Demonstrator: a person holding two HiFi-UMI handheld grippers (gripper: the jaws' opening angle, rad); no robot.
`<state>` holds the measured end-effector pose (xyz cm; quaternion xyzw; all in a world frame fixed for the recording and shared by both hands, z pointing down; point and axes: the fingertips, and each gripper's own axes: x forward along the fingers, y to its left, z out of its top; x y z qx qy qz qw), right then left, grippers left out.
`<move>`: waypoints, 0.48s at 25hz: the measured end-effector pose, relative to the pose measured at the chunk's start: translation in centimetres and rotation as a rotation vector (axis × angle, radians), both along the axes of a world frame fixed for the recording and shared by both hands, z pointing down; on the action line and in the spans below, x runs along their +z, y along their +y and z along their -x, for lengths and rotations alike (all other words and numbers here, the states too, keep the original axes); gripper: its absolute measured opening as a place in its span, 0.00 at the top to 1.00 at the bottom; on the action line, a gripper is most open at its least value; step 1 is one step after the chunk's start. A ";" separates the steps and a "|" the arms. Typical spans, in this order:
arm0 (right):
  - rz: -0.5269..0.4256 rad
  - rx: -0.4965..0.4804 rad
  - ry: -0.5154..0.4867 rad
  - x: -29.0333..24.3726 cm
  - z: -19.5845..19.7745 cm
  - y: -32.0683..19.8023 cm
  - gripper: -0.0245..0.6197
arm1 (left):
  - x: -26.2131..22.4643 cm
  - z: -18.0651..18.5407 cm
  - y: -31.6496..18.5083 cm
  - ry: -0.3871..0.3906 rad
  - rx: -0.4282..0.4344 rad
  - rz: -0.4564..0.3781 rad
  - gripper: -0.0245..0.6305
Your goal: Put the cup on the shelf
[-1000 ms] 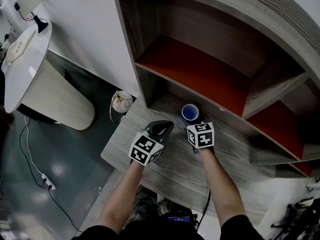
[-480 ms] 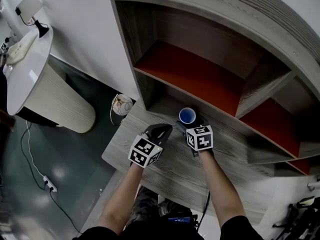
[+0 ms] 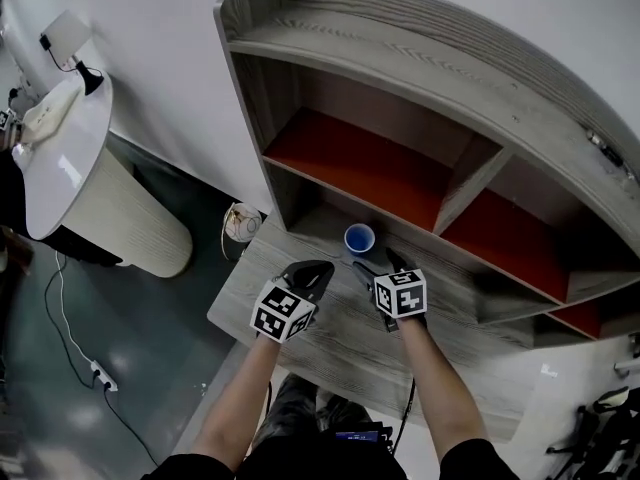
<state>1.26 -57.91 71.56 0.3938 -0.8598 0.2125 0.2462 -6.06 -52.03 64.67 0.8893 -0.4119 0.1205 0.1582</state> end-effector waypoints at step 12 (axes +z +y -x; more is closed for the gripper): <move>-0.085 0.034 -0.069 -10.4 -5.0 7.0 0.94 | -5.4 -2.1 5.0 0.025 0.074 0.013 0.96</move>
